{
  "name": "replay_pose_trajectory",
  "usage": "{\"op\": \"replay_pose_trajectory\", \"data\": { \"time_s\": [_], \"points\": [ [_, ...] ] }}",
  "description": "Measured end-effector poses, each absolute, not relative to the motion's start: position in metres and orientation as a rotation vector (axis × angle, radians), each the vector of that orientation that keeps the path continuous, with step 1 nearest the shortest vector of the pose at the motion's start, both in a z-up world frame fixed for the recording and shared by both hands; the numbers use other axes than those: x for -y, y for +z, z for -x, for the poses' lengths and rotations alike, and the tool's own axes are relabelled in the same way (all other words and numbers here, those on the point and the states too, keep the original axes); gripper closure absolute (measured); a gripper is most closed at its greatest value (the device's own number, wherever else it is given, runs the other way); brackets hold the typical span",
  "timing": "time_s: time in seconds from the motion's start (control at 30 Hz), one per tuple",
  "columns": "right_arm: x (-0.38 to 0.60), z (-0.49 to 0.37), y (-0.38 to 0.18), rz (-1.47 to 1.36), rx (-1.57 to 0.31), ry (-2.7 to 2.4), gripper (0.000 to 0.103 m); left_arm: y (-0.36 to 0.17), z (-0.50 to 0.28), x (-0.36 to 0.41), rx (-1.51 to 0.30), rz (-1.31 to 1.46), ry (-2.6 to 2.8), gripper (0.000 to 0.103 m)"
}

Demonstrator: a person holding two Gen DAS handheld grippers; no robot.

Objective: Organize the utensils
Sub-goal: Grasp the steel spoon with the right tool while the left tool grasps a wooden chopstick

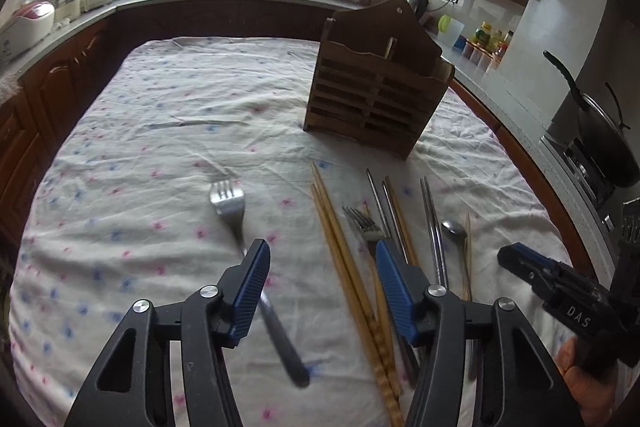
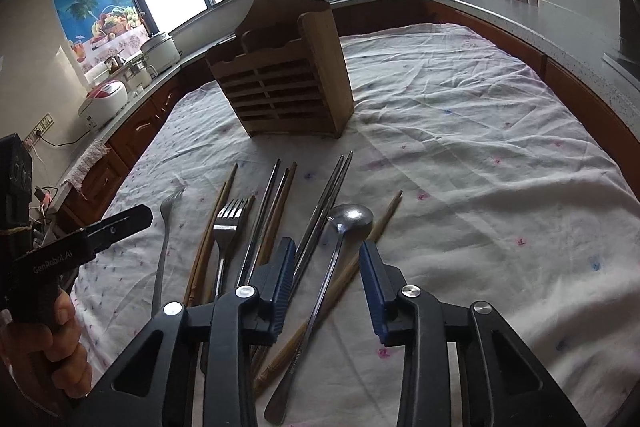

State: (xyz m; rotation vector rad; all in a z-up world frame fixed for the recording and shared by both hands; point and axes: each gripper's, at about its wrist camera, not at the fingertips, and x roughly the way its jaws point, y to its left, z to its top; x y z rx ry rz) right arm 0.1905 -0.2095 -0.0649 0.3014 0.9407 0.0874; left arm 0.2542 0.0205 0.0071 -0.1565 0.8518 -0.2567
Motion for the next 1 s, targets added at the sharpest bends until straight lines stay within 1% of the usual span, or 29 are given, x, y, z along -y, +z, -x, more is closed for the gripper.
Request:
{"op": "replay_pose_trajectory", "data": {
  "time_s": [0.13,0.27,0.3,0.43,0.5,0.53,0.6,0.67,0.8,0.87,0.9,1.0],
  "points": [
    [0.210,-0.202,-0.078,-0.310,-0.997,0.089,0.078,-0.002,-0.286,-0.013,-0.890,0.148,-0.274,0.051],
    [0.206,-0.210,-0.089,-0.298,-1.050,0.093,0.082,-0.015,-0.319,-0.008,-0.945,0.141,-0.292,0.057],
    [0.205,-0.211,-0.089,-0.294,-1.046,0.094,0.084,-0.019,-0.327,-0.005,-0.957,0.141,-0.292,0.057],
    [0.205,-0.219,-0.090,-0.290,-1.060,0.100,0.087,-0.028,-0.357,0.003,-0.993,0.135,-0.302,0.059],
    [0.206,-0.223,-0.094,-0.308,-1.078,0.109,0.091,-0.033,-0.371,0.009,-1.010,0.120,-0.304,0.062],
    [0.206,-0.225,-0.096,-0.314,-1.087,0.115,0.091,-0.037,-0.378,0.012,-1.021,0.113,-0.305,0.065],
    [0.205,-0.228,-0.098,-0.312,-1.088,0.118,0.093,-0.044,-0.391,0.016,-1.047,0.101,-0.306,0.069],
    [0.206,-0.230,-0.099,-0.321,-1.088,0.122,0.093,-0.052,-0.402,0.018,-1.074,0.099,-0.311,0.077],
    [0.208,-0.231,-0.100,-0.327,-1.087,0.125,0.096,-0.063,-0.419,0.023,-1.091,0.074,-0.311,0.082],
    [0.209,-0.232,-0.099,-0.328,-1.089,0.127,0.096,-0.066,-0.423,0.028,-1.089,0.045,-0.303,0.091],
    [0.209,-0.232,-0.099,-0.325,-1.089,0.127,0.097,-0.067,-0.424,0.031,-1.087,0.026,-0.305,0.093],
    [0.209,-0.233,-0.099,-0.328,-1.094,0.128,0.097,-0.069,-0.424,0.038,-1.082,-0.009,-0.317,0.093]
  ]
}}
